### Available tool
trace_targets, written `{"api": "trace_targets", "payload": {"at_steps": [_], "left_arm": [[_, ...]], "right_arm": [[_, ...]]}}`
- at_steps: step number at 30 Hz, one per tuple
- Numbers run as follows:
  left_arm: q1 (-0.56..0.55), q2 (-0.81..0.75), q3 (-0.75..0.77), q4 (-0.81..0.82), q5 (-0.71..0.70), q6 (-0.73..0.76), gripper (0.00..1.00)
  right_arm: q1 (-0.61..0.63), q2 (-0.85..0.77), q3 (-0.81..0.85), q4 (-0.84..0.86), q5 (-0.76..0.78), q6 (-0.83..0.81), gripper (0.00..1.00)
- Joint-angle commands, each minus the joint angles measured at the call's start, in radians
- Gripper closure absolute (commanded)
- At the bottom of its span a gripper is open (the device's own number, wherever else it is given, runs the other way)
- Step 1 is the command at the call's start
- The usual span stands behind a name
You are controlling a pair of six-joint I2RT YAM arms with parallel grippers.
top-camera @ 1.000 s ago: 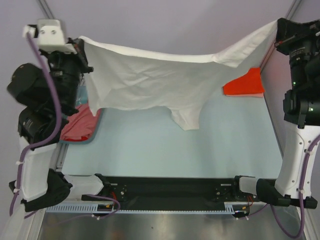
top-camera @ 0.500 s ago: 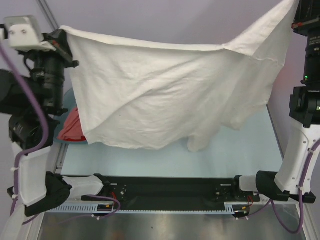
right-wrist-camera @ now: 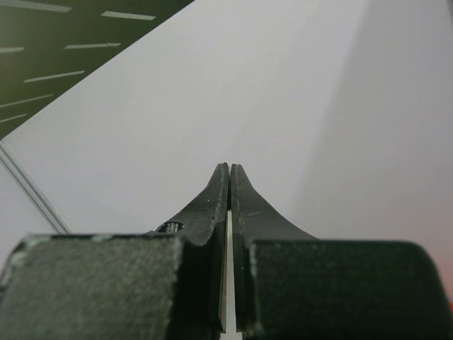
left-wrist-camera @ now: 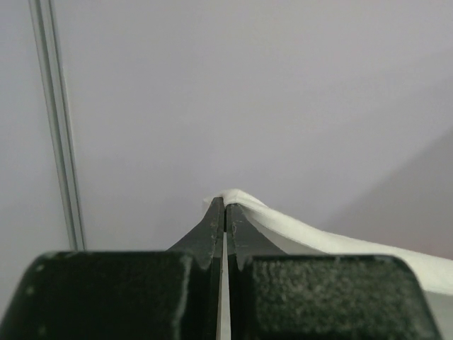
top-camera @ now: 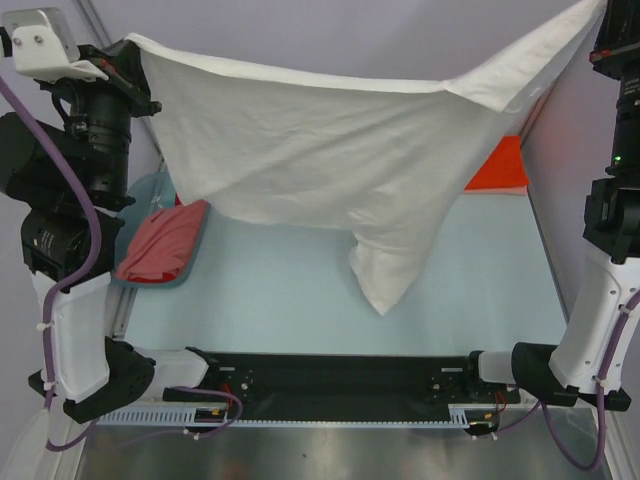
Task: Fold and stack the t-shirts
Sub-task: Flatten the tshirt out
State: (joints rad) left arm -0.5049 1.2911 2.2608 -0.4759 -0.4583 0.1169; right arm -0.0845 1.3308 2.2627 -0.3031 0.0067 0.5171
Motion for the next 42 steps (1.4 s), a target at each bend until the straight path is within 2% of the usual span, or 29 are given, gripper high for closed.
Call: {"api": "trace_targets", "payload": {"at_steps": [1,4,6,7,8,9,12,14,15,16,17,18,20,23,26,27,28,30,32,33,34,36,37,38,40,42], "left_arm": [[0.022,-0.094,-0.011,0.035,0.073,-0.111,1.00],[0.023,-0.203,-0.076,0.123,0.052,-0.082,1.00],[0.023,-0.179,-0.054,0.137,0.056,-0.059,0.99],[0.022,-0.094,-0.020,0.116,0.072,-0.043,1.00],[0.022,-0.037,0.071,0.080,0.090,-0.042,0.99],[0.022,-0.009,0.086,0.047,0.096,-0.045,1.00],[0.022,-0.062,0.100,-0.001,0.115,-0.108,1.00],[0.022,-0.201,0.004,0.043,0.093,-0.111,1.00],[0.023,-0.246,-0.062,0.157,0.080,-0.111,1.00],[0.022,-0.259,-0.108,0.192,0.078,-0.085,1.00],[0.022,-0.244,-0.104,0.195,0.067,-0.066,0.99],[0.022,-0.142,-0.058,0.116,0.046,-0.057,1.00],[0.023,-0.037,0.079,0.018,0.079,-0.039,1.00],[0.023,-0.081,0.023,0.054,0.122,-0.106,1.00],[0.023,-0.145,-0.043,0.170,0.090,-0.074,1.00],[0.022,-0.124,-0.026,0.169,0.075,-0.030,1.00],[0.023,-0.042,0.064,0.146,0.051,-0.010,1.00],[0.025,0.014,0.091,0.102,0.066,-0.020,1.00],[0.025,-0.012,0.108,0.054,0.095,-0.083,1.00],[0.025,-0.036,0.100,0.060,0.099,-0.109,1.00],[0.025,-0.077,0.007,0.092,0.098,-0.111,1.00],[0.023,-0.162,-0.091,0.229,0.078,-0.088,1.00],[0.023,-0.148,-0.072,0.233,0.058,-0.068,1.00],[0.025,-0.059,-0.019,0.161,0.044,-0.053,1.00],[0.034,0.035,0.159,0.053,0.084,-0.048,1.00],[0.034,-0.004,0.120,0.051,0.116,-0.107,1.00]], "right_arm": [[-0.012,-0.010,0.029,-0.021,0.006,-0.037,1.00],[-0.012,-0.119,-0.051,0.050,0.076,-0.057,1.00],[-0.012,-0.107,-0.074,0.084,0.105,-0.049,1.00],[-0.012,-0.084,-0.066,0.090,0.098,-0.037,1.00],[-0.012,-0.055,-0.022,0.069,0.082,-0.020,1.00],[-0.012,-0.017,0.025,0.041,0.063,-0.005,1.00],[-0.012,0.030,0.139,-0.034,0.003,0.011,1.00],[-0.012,-0.054,0.097,0.010,0.031,-0.037,1.00],[-0.012,-0.085,0.005,0.050,0.077,-0.042,1.00],[-0.012,-0.111,-0.035,0.088,0.096,-0.043,1.00],[-0.012,-0.105,-0.048,0.123,0.102,-0.039,1.00],[-0.012,-0.078,-0.043,0.116,0.090,-0.032,1.00],[-0.012,0.017,0.029,0.049,0.056,-0.006,1.00],[-0.011,0.021,0.115,-0.008,0.003,-0.012,1.00],[-0.012,-0.060,-0.029,0.120,0.074,-0.043,1.00],[-0.014,-0.056,-0.038,0.131,0.105,-0.054,1.00],[-0.015,-0.032,-0.026,0.130,0.104,-0.058,1.00],[-0.018,0.066,0.078,0.046,0.060,-0.046,1.00],[-0.021,0.090,0.176,-0.048,0.017,-0.041,1.00],[-0.021,0.044,0.155,-0.041,0.009,-0.066,1.00],[-0.021,-0.003,0.111,-0.016,0.024,-0.075,1.00],[-0.023,-0.076,-0.073,0.120,0.112,-0.089,1.00],[-0.023,-0.085,-0.095,0.149,0.131,-0.100,1.00],[-0.024,-0.065,-0.086,0.133,0.134,-0.098,1.00],[-0.029,0.025,0.018,0.035,0.086,-0.075,1.00],[-0.031,0.047,0.108,-0.004,0.015,-0.058,1.00]]}}
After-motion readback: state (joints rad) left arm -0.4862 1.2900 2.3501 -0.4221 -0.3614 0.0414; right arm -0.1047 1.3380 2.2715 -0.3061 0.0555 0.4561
